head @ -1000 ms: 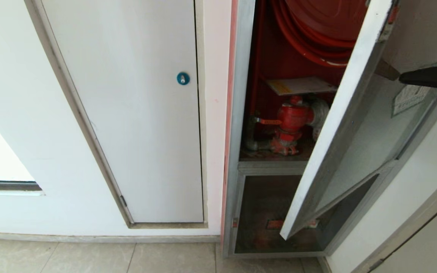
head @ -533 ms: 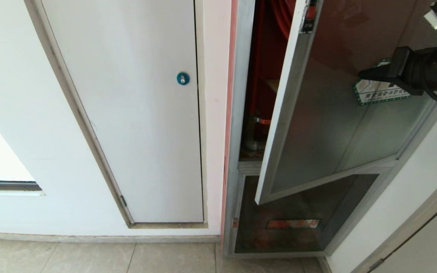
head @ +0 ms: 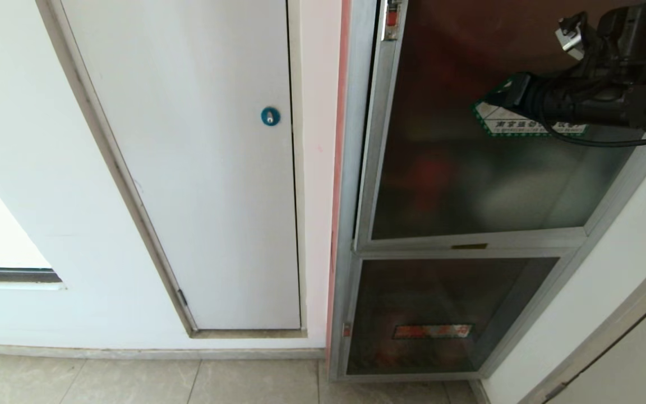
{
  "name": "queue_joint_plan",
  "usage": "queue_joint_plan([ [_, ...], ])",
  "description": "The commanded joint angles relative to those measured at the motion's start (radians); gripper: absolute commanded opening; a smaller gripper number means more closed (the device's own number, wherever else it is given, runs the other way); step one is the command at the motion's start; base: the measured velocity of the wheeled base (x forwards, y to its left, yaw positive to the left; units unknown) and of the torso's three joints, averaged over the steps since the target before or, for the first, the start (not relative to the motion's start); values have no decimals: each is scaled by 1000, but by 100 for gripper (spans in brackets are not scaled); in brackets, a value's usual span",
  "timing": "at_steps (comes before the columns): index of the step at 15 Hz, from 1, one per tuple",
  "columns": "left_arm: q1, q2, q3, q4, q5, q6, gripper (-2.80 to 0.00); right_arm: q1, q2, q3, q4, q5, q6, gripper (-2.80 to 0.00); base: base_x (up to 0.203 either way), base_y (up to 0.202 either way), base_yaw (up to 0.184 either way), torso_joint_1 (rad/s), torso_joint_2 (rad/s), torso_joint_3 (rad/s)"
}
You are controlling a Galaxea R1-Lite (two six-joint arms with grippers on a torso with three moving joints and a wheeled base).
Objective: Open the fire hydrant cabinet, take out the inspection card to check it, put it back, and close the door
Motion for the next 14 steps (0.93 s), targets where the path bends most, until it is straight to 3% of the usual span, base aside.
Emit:
queue_joint_plan([
  [1, 0, 0, 1, 0, 0, 0, -280, 8, 120, -39, -66, -15, 0, -280, 0, 0, 0, 0, 0, 0],
  [5, 0, 1, 2, 0, 0, 0, -280, 16, 185, -45, -200, -76, -7, -280, 0, 0, 0, 0, 0, 0],
  [9, 0, 1, 1, 0, 0, 0, -280, 27, 251, -45, -281, -179, -90, -280, 0, 0, 0, 0, 0, 0],
  [14, 0, 0, 2, 0, 0, 0, -280, 28, 239, -42, -278, -180, -88, -280, 0, 0, 0, 0, 0, 0],
])
